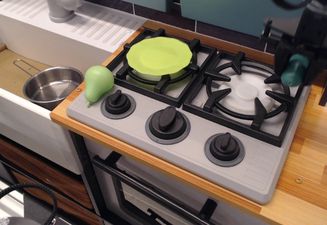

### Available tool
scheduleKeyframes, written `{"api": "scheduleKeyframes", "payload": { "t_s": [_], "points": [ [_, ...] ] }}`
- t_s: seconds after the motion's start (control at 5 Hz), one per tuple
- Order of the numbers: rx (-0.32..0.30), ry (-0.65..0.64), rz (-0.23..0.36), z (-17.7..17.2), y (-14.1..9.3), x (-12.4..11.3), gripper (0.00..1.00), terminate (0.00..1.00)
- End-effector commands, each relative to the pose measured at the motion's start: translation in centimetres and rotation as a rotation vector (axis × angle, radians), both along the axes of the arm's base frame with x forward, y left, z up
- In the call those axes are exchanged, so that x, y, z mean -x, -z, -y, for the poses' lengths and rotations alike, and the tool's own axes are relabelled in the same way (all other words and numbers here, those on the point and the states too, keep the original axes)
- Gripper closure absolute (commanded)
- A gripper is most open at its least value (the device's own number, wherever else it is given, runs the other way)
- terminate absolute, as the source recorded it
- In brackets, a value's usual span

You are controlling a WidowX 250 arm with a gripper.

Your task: Put cucumber on plate and pear in pot or pan in sink

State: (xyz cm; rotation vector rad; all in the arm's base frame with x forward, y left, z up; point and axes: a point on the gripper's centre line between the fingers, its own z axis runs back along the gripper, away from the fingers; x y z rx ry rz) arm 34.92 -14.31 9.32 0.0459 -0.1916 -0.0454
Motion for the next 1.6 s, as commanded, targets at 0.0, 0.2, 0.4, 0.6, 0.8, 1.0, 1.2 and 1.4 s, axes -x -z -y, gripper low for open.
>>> {"api": "scheduleKeyframes", "payload": {
  "t_s": [0.0,0.2,0.4,0.6,0.8,1.0,1.2,1.4],
  "points": [
    [0.019,0.073,0.103,-3.1,-5.4,-1.4,1.00,0.00],
    [0.015,0.090,0.103,-4.8,-5.0,-1.7,1.00,0.00],
    [0.027,0.099,0.103,-6.7,-3.9,-1.5,1.00,0.00],
    [0.043,0.115,0.113,-8.9,-2.7,-0.6,1.00,0.00],
    [0.046,0.118,0.113,-10.8,-2.1,0.2,1.00,0.00],
    [0.053,0.131,0.120,-12.3,-1.7,1.0,1.00,0.00],
    [0.051,0.153,0.139,-14.1,-1.7,1.3,1.00,0.00],
    [0.068,0.216,0.173,-16.1,-1.8,0.7,1.00,0.00]
  ]
}}
